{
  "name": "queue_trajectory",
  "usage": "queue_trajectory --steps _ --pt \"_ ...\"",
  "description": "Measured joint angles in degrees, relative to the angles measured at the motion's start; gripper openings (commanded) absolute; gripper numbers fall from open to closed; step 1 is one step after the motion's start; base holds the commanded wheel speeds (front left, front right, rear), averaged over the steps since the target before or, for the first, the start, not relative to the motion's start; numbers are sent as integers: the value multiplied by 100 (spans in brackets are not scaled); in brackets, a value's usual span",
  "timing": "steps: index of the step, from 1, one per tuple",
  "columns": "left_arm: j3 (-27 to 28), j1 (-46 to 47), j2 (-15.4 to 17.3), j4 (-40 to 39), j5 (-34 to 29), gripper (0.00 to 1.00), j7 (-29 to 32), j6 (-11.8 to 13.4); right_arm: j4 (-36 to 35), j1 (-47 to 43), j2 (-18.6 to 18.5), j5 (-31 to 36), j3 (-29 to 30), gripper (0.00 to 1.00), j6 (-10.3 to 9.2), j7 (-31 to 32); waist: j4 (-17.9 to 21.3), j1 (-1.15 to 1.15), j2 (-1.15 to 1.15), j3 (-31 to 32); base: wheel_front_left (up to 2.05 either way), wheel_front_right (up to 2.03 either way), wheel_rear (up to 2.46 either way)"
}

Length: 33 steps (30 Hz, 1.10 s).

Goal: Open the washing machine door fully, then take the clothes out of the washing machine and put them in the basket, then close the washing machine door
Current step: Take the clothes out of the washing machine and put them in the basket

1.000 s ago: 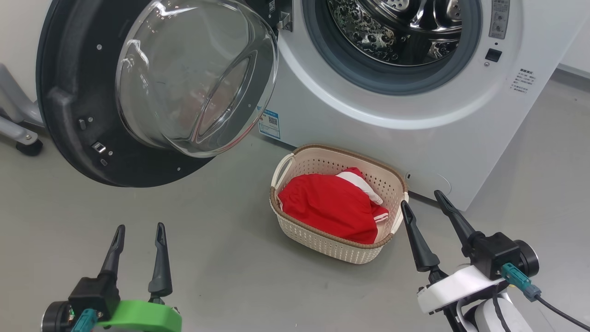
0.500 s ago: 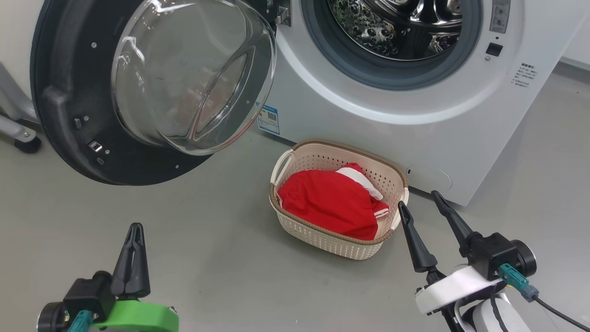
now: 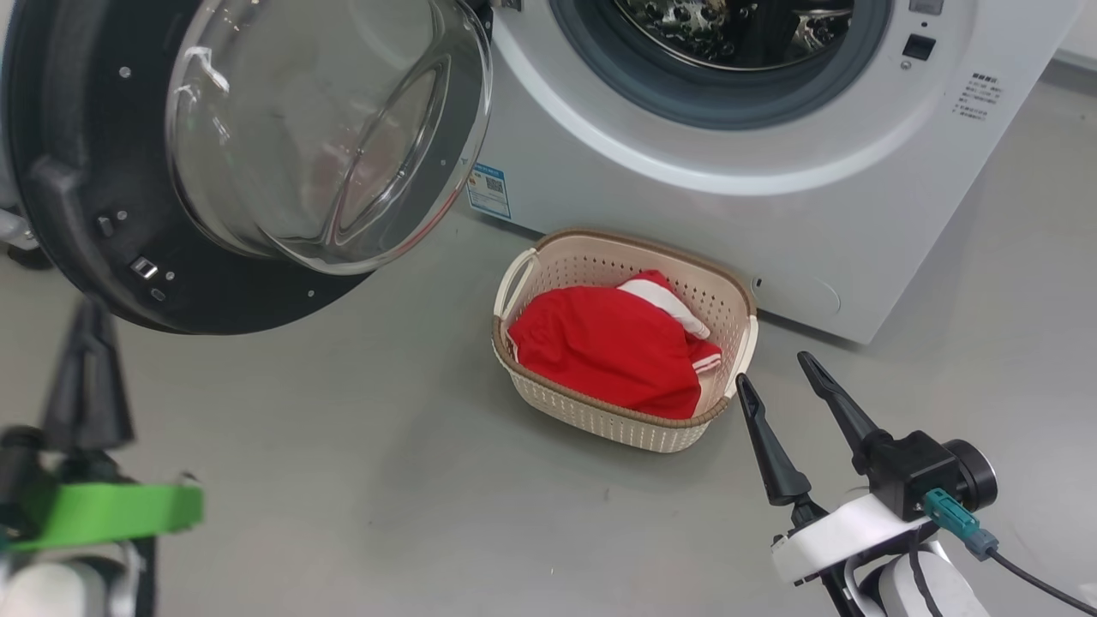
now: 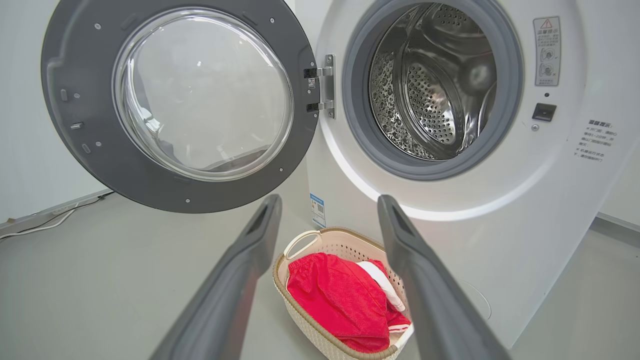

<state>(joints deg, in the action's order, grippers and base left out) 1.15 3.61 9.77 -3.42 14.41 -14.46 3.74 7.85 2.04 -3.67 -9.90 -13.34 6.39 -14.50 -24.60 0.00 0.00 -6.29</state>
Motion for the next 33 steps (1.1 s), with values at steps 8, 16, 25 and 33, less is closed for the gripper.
queue_trajectory --steps 8,16,25,33 --pt "814 914 708 -356 193 0 260 -8 -85 198 -94 101 -105 100 2 14 111 0 0 -347 0 0 0" --pt "1764 1700 1390 342 976 0 979 -108 -261 401 -231 245 -163 100 3 116 274 0 0 -767 0 0 0" --pt "2643 2607 1521 1779 2276 0 1795 -63 -399 695 -315 292 -434 100 19 118 492 0 0 -1221 0 0 0" --pt "3104 3142 1503 2939 2798 0 2558 204 -441 756 -316 292 -625 100 57 116 736 0 0 -1369 0 0 0"
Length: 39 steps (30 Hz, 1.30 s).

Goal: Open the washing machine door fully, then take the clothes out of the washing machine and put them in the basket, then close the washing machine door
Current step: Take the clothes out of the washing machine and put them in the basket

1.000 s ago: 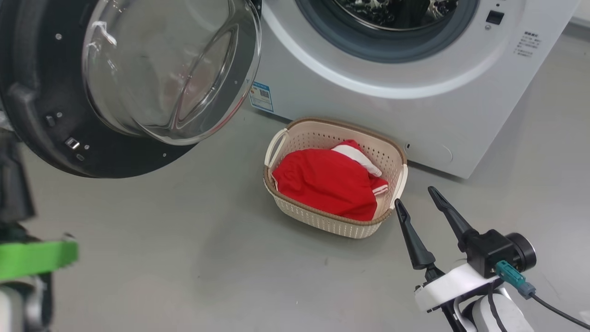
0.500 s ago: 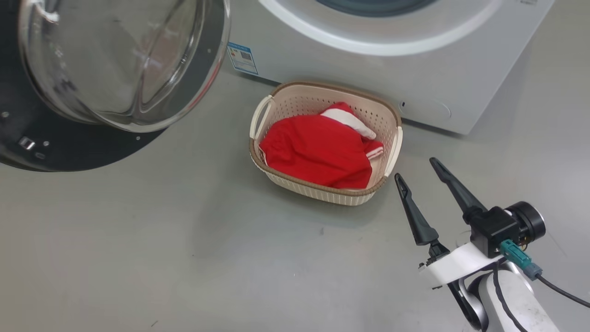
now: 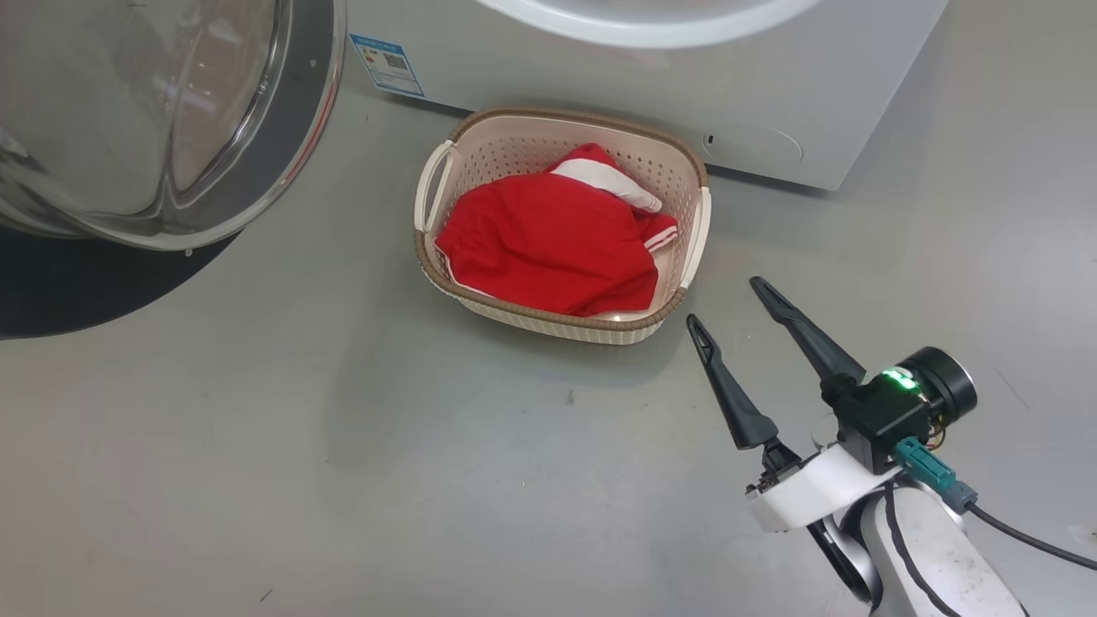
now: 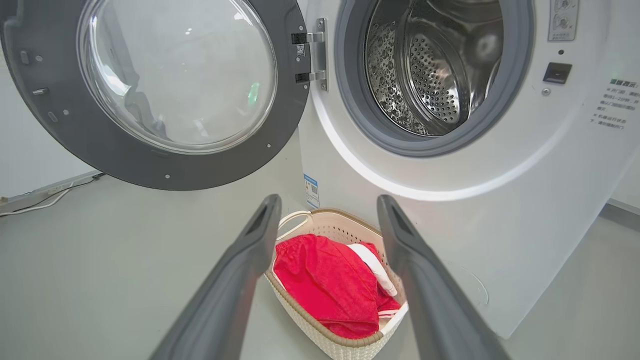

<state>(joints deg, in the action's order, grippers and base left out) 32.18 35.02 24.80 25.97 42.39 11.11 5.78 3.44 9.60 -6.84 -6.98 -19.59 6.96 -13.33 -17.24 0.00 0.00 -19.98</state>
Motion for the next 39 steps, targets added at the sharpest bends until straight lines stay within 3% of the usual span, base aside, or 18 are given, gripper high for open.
queue_trajectory --steps 5,10,18,39 --pt "438 432 -115 523 482 0 304 57 -20 52 -11 -2 -2 100 1 -1 27 0 0 -23 0 0 0" --pt "1138 1012 -436 998 1323 0 583 105 -20 53 -34 -3 -51 100 1 -1 19 0 0 -13 0 0 0" --pt "1648 1479 -543 1589 1793 0 906 119 -20 55 -68 -9 -94 100 2 0 -4 0 0 0 0 0 0" --pt "1456 1951 -419 2536 1786 0 1806 151 -63 169 -143 -90 -80 100 2 0 46 0 0 -33 0 0 0"
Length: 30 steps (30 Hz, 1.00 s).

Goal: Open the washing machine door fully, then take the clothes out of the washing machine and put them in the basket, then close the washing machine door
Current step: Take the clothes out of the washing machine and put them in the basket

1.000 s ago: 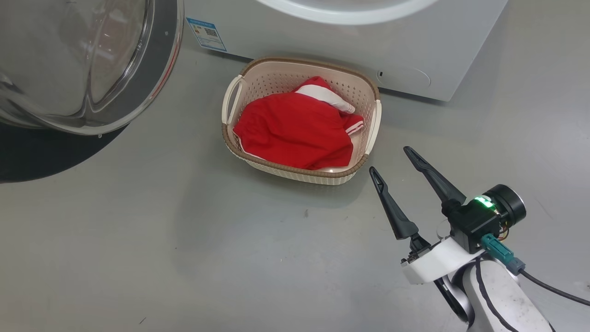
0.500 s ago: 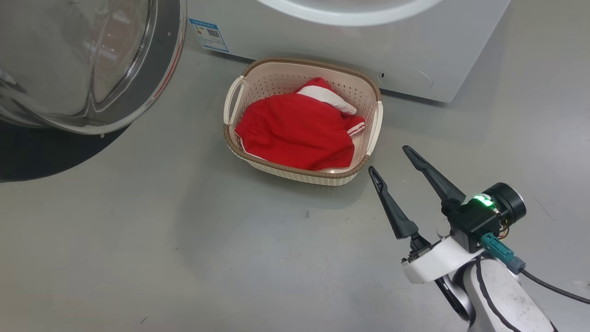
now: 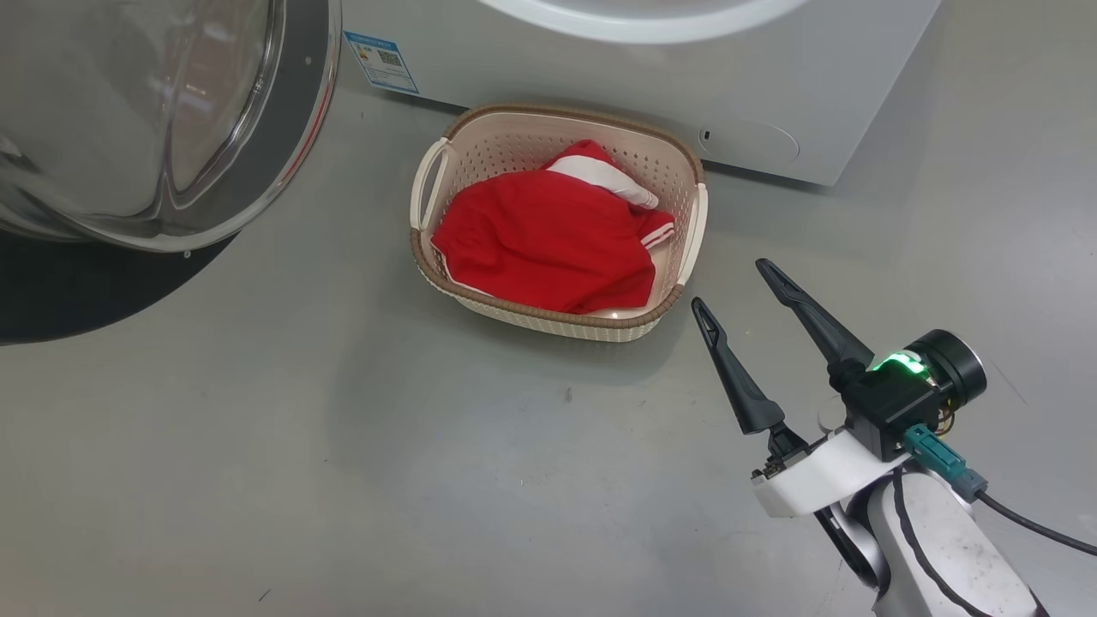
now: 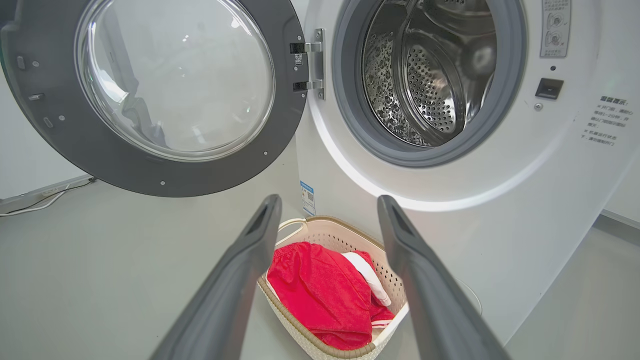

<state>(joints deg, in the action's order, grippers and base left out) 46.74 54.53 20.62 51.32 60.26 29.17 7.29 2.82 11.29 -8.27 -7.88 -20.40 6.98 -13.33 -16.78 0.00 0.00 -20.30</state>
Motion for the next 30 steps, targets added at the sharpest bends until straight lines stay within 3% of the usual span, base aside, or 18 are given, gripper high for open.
queue_trajectory --steps 18,30 --pt "-319 12 -78 227 -113 0 584 -10 110 -1 -31 -75 115 100 -2 -4 -52 0 0 187 0 0 0" --pt "-564 3 -491 298 35 0 1273 -447 263 -24 18 -191 165 100 -7 -13 -137 0 0 508 0 0 0"
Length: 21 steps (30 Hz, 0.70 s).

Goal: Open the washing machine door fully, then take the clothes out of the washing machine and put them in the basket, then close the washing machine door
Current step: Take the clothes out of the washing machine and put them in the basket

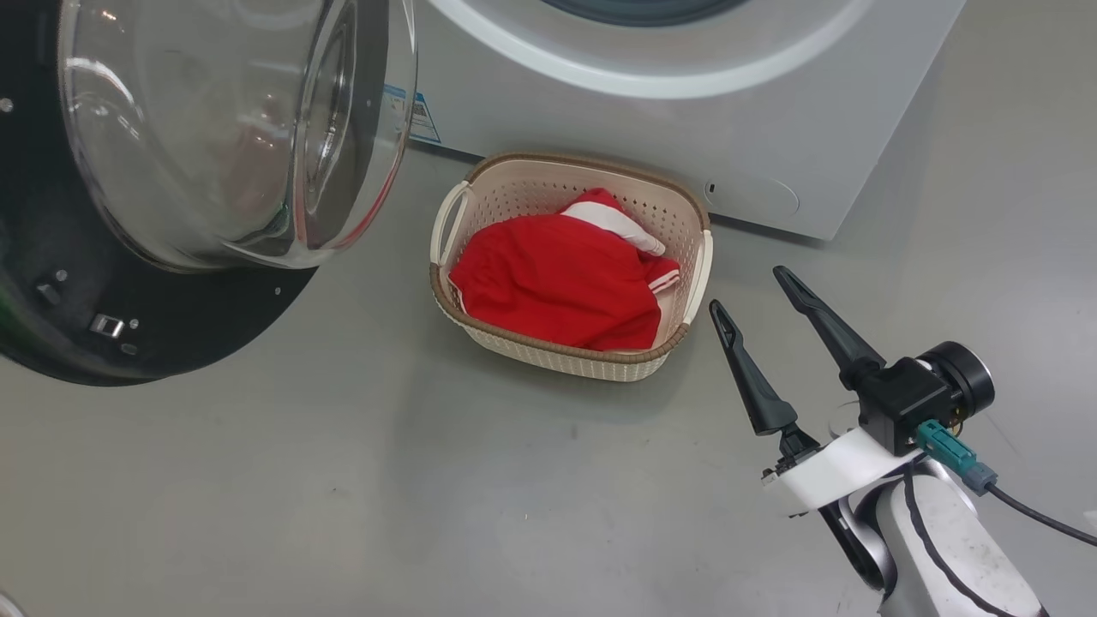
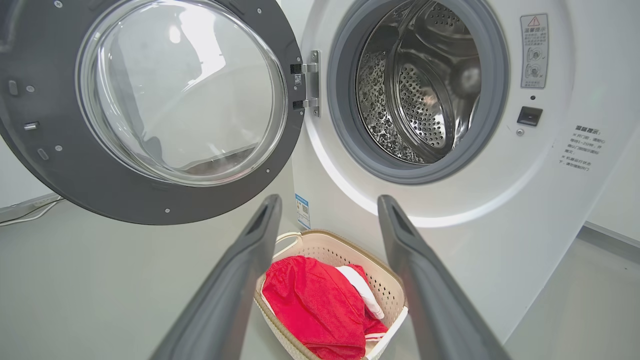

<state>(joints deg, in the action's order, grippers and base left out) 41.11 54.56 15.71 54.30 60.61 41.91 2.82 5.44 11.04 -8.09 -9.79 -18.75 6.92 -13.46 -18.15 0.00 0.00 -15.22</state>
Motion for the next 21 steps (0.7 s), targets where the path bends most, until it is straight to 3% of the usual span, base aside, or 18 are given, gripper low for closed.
queue_trajectory --steps 14,21 --pt "64 -322 -314 -54 424 0 814 -410 143 -177 99 -77 -47 100 -1 -47 -65 0 0 371 0 0 0" --pt "60 -467 -650 -181 665 0 1326 -650 144 -194 109 -77 -45 100 -53 -47 -76 0 0 421 0 0 0"
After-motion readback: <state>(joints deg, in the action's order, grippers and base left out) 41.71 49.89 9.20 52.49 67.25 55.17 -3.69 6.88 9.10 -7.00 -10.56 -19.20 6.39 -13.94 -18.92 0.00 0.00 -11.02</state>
